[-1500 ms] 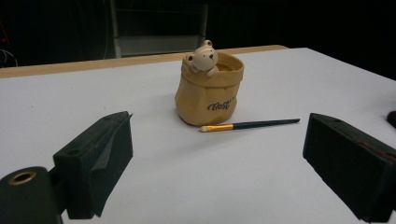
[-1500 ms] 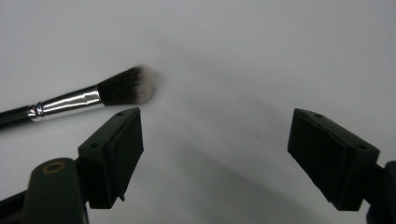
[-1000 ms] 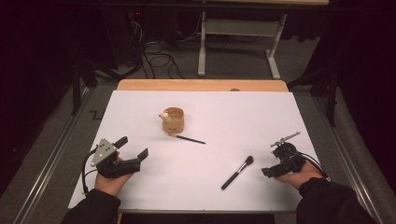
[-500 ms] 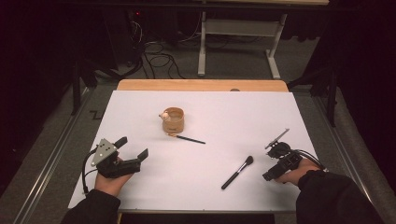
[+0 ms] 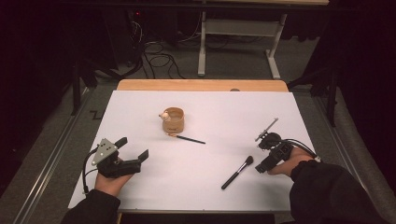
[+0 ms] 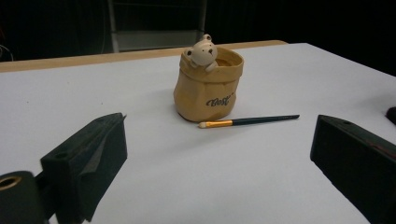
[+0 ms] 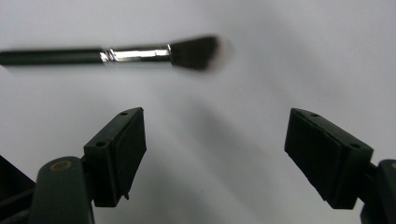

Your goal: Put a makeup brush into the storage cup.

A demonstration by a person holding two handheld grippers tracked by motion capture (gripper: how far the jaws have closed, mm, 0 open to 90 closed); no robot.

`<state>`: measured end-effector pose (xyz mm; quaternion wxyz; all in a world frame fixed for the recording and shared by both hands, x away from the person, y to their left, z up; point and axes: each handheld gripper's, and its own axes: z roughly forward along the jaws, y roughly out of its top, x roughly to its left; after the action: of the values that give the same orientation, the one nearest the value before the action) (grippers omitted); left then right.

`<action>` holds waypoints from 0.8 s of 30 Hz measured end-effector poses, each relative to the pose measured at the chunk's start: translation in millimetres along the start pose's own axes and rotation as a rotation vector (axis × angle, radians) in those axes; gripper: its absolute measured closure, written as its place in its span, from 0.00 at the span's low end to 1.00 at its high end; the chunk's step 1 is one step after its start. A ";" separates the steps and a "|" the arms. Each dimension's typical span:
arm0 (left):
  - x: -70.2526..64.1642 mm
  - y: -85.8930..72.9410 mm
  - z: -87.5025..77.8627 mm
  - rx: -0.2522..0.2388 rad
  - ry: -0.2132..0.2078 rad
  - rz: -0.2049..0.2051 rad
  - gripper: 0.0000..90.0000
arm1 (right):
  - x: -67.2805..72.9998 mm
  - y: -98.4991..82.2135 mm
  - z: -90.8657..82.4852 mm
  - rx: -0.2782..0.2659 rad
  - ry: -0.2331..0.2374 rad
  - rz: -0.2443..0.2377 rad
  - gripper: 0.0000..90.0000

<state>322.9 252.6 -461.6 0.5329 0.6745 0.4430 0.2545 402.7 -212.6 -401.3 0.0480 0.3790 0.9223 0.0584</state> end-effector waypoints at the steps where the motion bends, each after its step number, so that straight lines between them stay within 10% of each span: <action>1: -0.4 0.0 -0.1 0.000 0.001 0.005 0.03 | 1.3 3.8 -0.1 -0.013 0.000 -0.007 0.25; 24: -1.3 0.4 -2.0 0.002 0.009 0.017 0.00 | 43.0 89.7 32.4 -0.113 0.063 -0.207 0.44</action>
<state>320.8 252.4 -460.4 0.5282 0.6775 0.4399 0.2615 438.8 -116.7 -422.3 0.0461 0.2766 0.9527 0.1170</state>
